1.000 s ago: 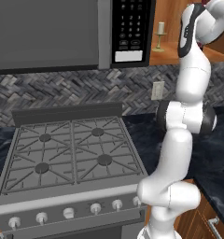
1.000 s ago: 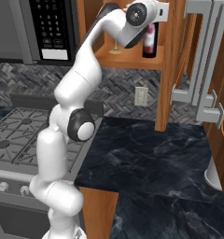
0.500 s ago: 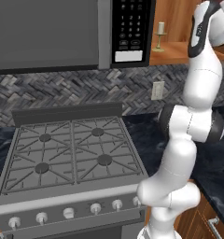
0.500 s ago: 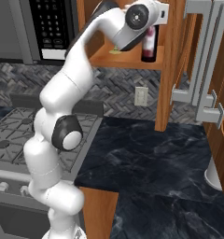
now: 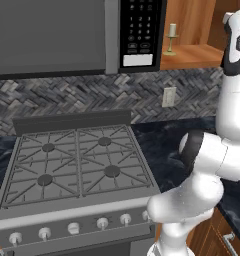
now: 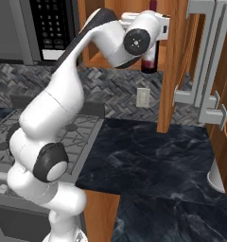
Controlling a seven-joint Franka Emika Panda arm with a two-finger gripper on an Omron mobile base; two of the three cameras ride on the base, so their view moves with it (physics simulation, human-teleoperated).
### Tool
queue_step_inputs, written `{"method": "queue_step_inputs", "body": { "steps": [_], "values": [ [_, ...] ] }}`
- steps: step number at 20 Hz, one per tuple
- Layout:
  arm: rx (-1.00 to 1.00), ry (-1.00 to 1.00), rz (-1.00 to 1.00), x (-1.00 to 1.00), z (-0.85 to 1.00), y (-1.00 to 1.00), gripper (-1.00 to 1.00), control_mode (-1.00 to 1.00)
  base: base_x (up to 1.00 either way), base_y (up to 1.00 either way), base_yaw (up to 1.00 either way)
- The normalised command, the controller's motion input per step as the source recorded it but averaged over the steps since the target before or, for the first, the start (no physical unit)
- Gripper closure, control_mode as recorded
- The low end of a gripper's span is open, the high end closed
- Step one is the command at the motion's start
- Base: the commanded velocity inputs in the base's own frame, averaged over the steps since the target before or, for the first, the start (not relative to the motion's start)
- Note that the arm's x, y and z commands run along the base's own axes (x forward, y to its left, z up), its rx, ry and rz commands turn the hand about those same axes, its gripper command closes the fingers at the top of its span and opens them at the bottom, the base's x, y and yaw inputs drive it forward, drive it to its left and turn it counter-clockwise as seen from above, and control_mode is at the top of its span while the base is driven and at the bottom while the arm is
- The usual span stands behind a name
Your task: Get the candle and the wine from the cabinet and move them to the dining counter.
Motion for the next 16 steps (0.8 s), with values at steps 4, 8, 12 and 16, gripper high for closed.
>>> {"method": "queue_step_inputs", "body": {
  "steps": [4, 8, 12, 16],
  "values": [
    [-0.04, -0.01, 0.0, -0.77, -0.07, 0.59, 1.0, -1.0, 0.0, 0.0, 0.0],
    [-0.01, 0.0, 0.0, -0.72, -0.06, 0.69, 1.0, -1.0, 0.0, 0.0, 0.0],
    [0.0, 0.0, 0.0, -0.83, -0.1, 0.67, 1.0, -1.0, 0.0, 0.0, 0.0],
    [0.0, 0.01, 0.0, -0.92, -0.06, 0.66, 1.0, -1.0, 0.0, 0.0, 0.0]
  ]
}}
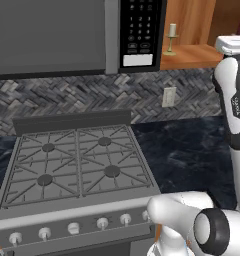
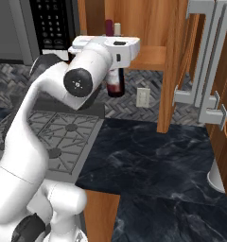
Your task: Get the candle and the wine from the cabinet and move them to the dining counter.
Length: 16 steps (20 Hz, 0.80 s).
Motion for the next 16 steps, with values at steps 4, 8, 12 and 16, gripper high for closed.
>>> {"method": "queue_step_inputs", "body": {
  "steps": [4, 8, 12, 16],
  "values": [
    [0.0, 0.07, 0.0, -0.91, -0.01, 0.63, 1.0, -1.0, 0.0, 0.0, 0.0],
    [0.0, 0.07, 0.0, -0.88, -0.09, 0.58, 1.0, -1.0, 0.0, 0.0, 0.0],
    [0.0, 0.04, 0.02, -0.62, -0.14, 0.29, 1.0, -1.0, 0.0, 0.0, 0.0],
    [0.0, 0.0, 0.04, -0.38, -0.39, 0.18, 1.0, -1.0, 0.0, 0.0, 0.0]
  ]
}}
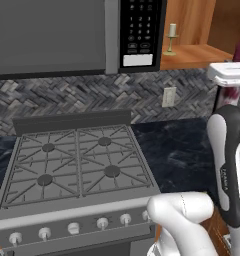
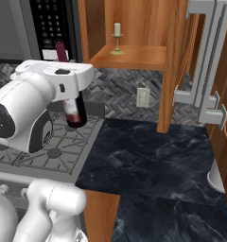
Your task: Get the candle and the wine from the cabinet and move them to the dining counter.
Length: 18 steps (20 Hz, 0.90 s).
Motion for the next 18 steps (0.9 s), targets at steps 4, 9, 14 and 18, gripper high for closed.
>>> {"method": "queue_step_inputs", "body": {
  "steps": [4, 9, 14, 18],
  "values": [
    [0.0, 0.02, 0.02, -0.4, -0.16, 0.35, 1.0, -1.0, 0.0, 0.0, 0.0],
    [0.0, 0.05, 0.0, -0.2, -0.05, 0.3, 1.0, -1.0, 0.0, 0.0, 0.0],
    [0.0, 0.0, 0.0, 0.0, 0.0, 0.03, 1.0, -1.0, 0.0, 0.0, 0.0],
    [0.0, 0.01, 0.01, 0.0, 0.0, 0.0, 1.0, -1.0, 0.0, 0.0, 0.0]
  ]
}}
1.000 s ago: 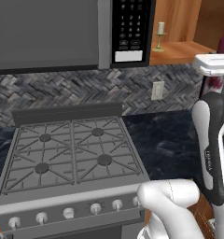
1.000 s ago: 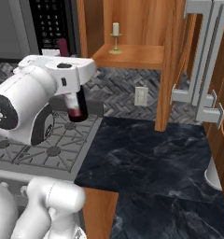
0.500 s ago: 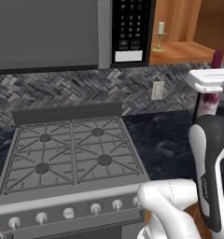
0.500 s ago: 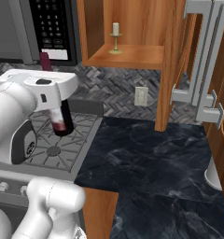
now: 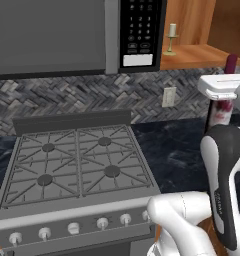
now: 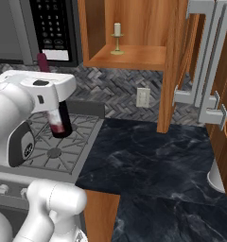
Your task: Get the candle and the wine from the cabinet and move them to the dining counter.
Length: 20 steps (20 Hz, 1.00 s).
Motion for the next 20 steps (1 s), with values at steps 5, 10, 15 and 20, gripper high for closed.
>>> {"method": "queue_step_inputs", "body": {
  "steps": [5, 10, 15, 20],
  "values": [
    [0.0, 0.14, 0.01, 0.0, 0.0, 0.0, 1.0, -1.0, 0.0, 0.0, 0.0],
    [0.0, 0.18, 0.0, 0.0, 0.0, 0.0, 1.0, -1.0, 0.0, 0.0, 0.0],
    [0.0, 0.11, 0.0, 0.0, 0.0, 0.0, 1.0, -1.0, 0.0, 0.0, 0.0],
    [0.0, 0.0, 0.0, 0.0, -0.03, 0.0, 1.0, -1.0, 0.0, 0.0, 0.0]
  ]
}}
